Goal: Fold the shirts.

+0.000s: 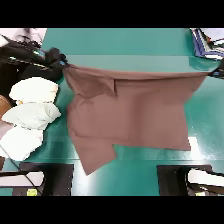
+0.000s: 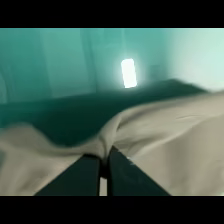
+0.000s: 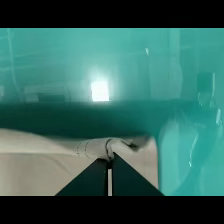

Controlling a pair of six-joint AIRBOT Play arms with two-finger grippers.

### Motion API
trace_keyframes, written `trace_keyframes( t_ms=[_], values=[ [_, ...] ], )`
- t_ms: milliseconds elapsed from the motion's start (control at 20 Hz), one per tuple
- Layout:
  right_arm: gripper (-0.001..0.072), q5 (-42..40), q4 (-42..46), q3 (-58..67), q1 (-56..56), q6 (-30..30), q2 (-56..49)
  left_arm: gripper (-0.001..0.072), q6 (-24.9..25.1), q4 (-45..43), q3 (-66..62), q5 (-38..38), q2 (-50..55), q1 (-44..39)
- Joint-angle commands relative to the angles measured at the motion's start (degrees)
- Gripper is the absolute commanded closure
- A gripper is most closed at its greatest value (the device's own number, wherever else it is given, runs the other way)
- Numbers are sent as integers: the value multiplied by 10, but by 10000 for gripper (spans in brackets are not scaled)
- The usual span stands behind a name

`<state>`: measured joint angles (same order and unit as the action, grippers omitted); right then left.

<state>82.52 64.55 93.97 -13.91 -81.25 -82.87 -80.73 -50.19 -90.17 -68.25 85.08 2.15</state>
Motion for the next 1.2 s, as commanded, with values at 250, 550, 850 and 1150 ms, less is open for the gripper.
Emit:
trace_keyframes(
  t_ms=[250,550,850,1150],
  values=[
    [701,-130,2,112,50,1,-157,681,86,30,7,214,108,-17],
    [701,-36,107,61,74,5,-134,683,91,-52,-6,25,100,-5],
    [698,-126,115,-131,95,7,-70,682,35,-119,66,-7,100,-13],
    [342,-101,115,-154,92,7,-51,331,-3,-172,80,-53,83,-3]
  ],
)
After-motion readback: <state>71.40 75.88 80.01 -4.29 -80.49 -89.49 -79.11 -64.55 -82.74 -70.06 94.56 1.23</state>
